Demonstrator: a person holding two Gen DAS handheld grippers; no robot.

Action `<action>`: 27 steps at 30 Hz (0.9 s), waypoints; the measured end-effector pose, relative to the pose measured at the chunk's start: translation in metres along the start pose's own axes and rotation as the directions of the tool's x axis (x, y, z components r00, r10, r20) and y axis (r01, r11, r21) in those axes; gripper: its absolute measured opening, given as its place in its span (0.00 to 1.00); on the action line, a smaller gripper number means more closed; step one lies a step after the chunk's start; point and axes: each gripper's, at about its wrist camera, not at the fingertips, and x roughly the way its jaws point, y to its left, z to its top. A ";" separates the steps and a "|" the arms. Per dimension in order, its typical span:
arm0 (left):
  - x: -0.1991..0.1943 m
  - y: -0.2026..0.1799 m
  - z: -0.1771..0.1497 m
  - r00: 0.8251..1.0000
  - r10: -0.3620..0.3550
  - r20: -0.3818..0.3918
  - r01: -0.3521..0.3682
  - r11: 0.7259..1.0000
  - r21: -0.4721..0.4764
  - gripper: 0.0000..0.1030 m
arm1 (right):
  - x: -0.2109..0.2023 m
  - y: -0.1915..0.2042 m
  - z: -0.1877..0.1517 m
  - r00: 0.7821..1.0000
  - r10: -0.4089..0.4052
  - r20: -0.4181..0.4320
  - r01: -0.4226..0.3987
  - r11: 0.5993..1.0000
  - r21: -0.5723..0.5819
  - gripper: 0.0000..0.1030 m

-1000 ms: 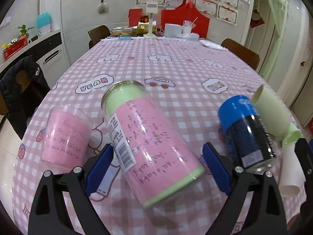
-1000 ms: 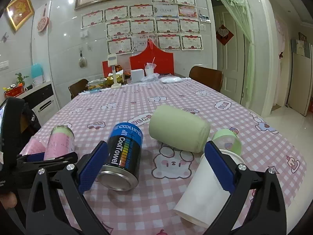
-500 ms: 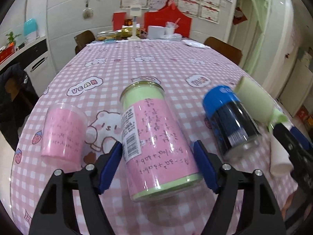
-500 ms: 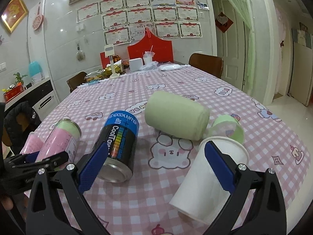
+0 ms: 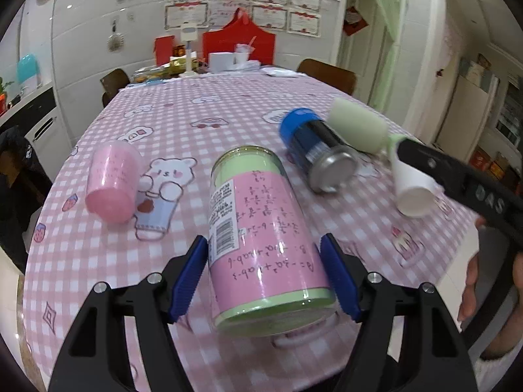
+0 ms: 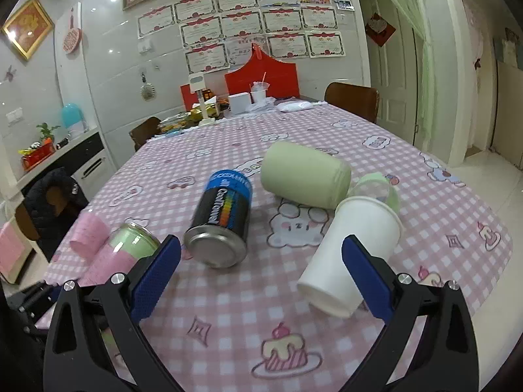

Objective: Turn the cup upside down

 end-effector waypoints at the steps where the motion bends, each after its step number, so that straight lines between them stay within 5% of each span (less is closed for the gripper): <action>1: -0.002 -0.003 -0.003 1.000 -0.012 0.002 0.012 1.000 0.012 0.68 | -0.003 -0.001 -0.001 1.000 0.000 -0.001 0.000 1.000 0.001 0.92; 15: 0.003 -0.038 -0.013 0.993 -0.115 0.016 0.112 0.983 0.145 0.68 | 0.015 -0.020 -0.010 0.978 0.109 -0.177 -0.069 0.973 0.219 0.92; 27: -0.023 -0.022 -0.004 0.983 -0.150 0.108 0.146 0.988 0.048 0.68 | 0.032 -0.009 -0.005 0.923 0.271 -0.274 -0.162 0.918 0.363 0.92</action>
